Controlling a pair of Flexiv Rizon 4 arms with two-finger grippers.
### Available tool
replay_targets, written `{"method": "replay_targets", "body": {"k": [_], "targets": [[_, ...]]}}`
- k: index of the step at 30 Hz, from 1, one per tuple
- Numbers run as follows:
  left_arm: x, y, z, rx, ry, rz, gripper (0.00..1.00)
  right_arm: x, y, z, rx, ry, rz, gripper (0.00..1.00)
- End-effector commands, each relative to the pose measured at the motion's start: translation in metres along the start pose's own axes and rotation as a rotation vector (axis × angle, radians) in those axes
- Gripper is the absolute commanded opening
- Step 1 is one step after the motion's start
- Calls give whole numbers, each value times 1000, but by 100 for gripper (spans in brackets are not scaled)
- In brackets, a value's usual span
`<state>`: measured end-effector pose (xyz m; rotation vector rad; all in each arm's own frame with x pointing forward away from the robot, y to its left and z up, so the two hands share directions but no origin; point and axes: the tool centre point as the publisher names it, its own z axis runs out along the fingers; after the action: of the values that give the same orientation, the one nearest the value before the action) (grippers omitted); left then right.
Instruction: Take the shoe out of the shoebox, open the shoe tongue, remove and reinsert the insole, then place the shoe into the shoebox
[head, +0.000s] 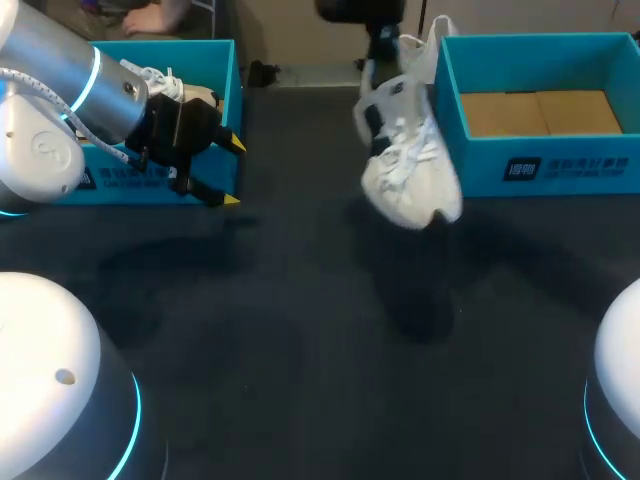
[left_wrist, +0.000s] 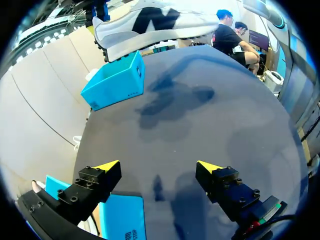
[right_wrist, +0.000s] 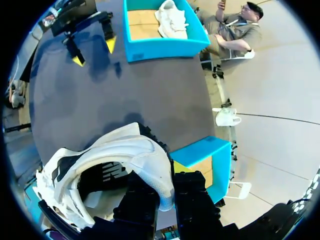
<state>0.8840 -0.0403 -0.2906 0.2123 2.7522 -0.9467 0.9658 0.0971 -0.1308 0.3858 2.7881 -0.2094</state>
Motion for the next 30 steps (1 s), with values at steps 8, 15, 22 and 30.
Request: {"method": "replay_targets", "body": {"k": [8, 15, 22, 30], "targets": [[-1, 0, 0, -4, 1, 0, 100, -59, -93, 17, -53, 0, -101, 0], [-1, 0, 0, -4, 1, 0, 100, -72, -116, 22, -53, 5, -58, 0], [-1, 0, 0, -4, 1, 0, 100, -72, -116, 22, -53, 5, -58, 0], [-1, 0, 0, -4, 1, 0, 100, -72, -116, 22, -53, 5, -58, 0]]}}
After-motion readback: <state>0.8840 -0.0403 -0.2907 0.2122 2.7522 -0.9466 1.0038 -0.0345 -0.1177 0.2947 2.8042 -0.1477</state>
